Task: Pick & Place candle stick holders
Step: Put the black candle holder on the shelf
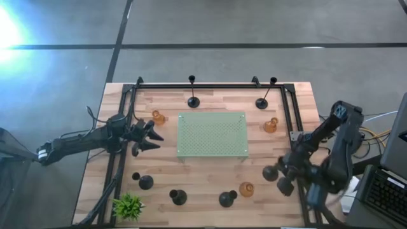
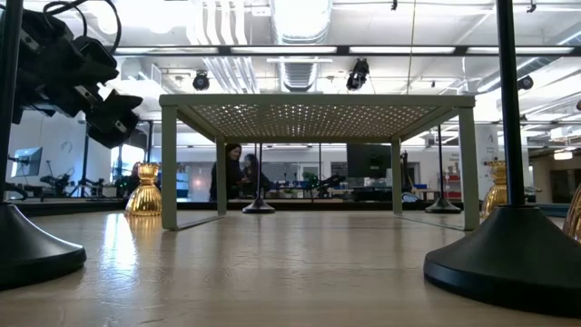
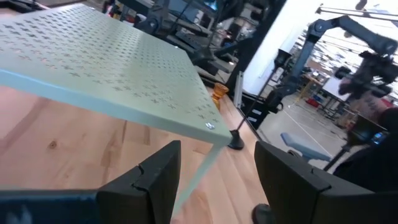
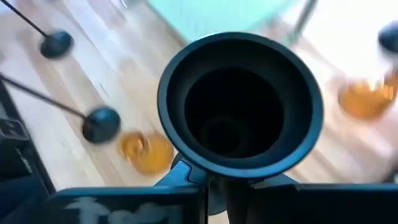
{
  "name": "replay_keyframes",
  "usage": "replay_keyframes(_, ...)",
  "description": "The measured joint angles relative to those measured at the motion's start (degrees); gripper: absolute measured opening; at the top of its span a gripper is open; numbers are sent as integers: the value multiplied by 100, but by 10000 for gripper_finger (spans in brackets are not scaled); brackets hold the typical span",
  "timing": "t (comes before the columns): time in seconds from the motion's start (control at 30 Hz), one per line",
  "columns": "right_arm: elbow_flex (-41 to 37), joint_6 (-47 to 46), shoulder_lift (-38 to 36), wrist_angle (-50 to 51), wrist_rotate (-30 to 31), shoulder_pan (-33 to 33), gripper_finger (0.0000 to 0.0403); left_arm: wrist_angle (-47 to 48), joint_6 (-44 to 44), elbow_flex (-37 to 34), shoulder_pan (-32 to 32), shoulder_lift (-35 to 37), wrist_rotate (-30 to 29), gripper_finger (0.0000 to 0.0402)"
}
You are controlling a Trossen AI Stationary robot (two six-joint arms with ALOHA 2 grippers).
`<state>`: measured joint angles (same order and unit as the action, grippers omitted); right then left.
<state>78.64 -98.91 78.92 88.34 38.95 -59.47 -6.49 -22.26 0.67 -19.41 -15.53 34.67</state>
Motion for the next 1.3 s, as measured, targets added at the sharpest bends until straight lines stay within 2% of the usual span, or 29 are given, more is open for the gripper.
replay_keyframes(0.13,537,2145,-328,-273,431,778,12,-8,-119,0,1,0,-59,209)
replay_keyframes(0.23,772,3846,-542,-832,766,1329,12,-6,-338,0,0,0,-71,209)
replay_keyframes(0.37,736,5774,-804,-1771,792,2177,11,-5,-334,0,-1,0,-77,209)
replay_keyframes(0.47,562,6946,-865,-2705,242,2970,11,-6,-332,0,-1,0,-100,209)
replay_keyframes(0.63,349,8958,-616,-4435,-1567,4151,11,-3,-328,-2,0,0,-104,209)
replay_keyframes(0.7,349,9308,-464,-4628,-1989,4551,11,3,-328,-2,-1,0,-104,209)
replay_keyframes(0.9,466,9701,129,-4767,-2701,5444,11,5,-321,-2,-1,0,-112,209)
replay_keyframes(1.07,816,10084,637,-4834,-3299,5754,11,10,-321,-2,-1,0,-113,209)
replay_keyframes(1.3,1327,10236,1146,-4808,-3534,5938,11,21,-286,-2,-1,-4,-128,209)
